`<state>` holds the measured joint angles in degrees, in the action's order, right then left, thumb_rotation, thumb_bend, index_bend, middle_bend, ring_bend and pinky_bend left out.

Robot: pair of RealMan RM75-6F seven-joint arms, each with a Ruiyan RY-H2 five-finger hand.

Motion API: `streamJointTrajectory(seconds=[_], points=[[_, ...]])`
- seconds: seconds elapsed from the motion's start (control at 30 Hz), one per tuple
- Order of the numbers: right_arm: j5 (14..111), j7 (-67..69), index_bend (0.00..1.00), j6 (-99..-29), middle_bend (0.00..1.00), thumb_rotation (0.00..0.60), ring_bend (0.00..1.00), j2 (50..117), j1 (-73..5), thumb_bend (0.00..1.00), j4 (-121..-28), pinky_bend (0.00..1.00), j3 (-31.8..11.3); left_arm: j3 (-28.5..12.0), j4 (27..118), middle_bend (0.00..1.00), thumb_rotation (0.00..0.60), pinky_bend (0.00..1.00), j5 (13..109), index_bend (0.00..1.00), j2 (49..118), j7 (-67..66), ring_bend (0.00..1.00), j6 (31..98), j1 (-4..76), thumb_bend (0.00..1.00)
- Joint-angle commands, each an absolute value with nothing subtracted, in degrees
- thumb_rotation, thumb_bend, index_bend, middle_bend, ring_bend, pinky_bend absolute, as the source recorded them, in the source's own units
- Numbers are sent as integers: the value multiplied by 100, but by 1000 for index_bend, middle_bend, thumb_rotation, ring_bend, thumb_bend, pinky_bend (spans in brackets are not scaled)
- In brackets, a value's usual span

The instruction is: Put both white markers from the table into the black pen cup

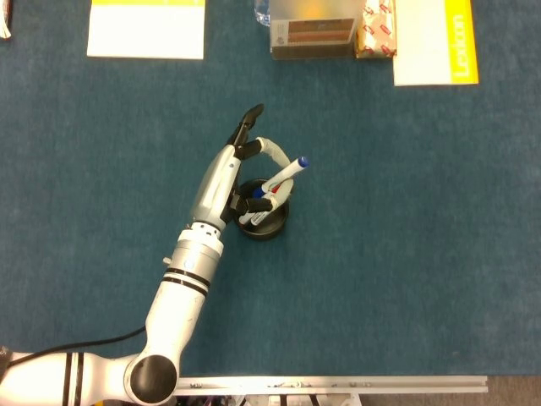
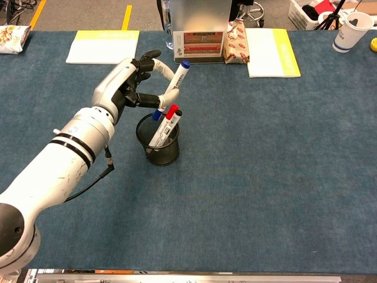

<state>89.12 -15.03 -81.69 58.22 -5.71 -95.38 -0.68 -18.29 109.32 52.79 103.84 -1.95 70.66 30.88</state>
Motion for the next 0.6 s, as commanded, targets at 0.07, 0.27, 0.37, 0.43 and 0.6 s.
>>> streamJointTrajectory(seconds=[0.07,0.27,0.37,0.43,0.6], points=[[8914,-1494,568,-8177,387,600,256,5818,-570,867,-9541,165,-72,-1818,10910,12,600,0,5253,718,10393,-125,0,7014,3066,326],[8917,-1488,568,-8184,388,600,256,5814,-567,867,-9543,165,-72,-1787,10871,12,600,0,5187,718,10432,-28,0,6958,3025,326],[8917,-1490,569,-8183,388,600,256,5815,-566,868,-9545,165,-72,-1762,10849,12,600,0,5161,718,10445,63,0,6899,2995,326],[8919,-1487,568,-8187,388,600,256,5815,-566,868,-9546,165,-73,-1755,10816,12,600,0,5152,718,10447,110,0,6866,2980,326],[8926,-1469,569,-8207,388,600,256,5807,-562,867,-9551,164,-79,-1749,10737,10,600,0,5129,717,10447,235,0,6793,2938,326]])
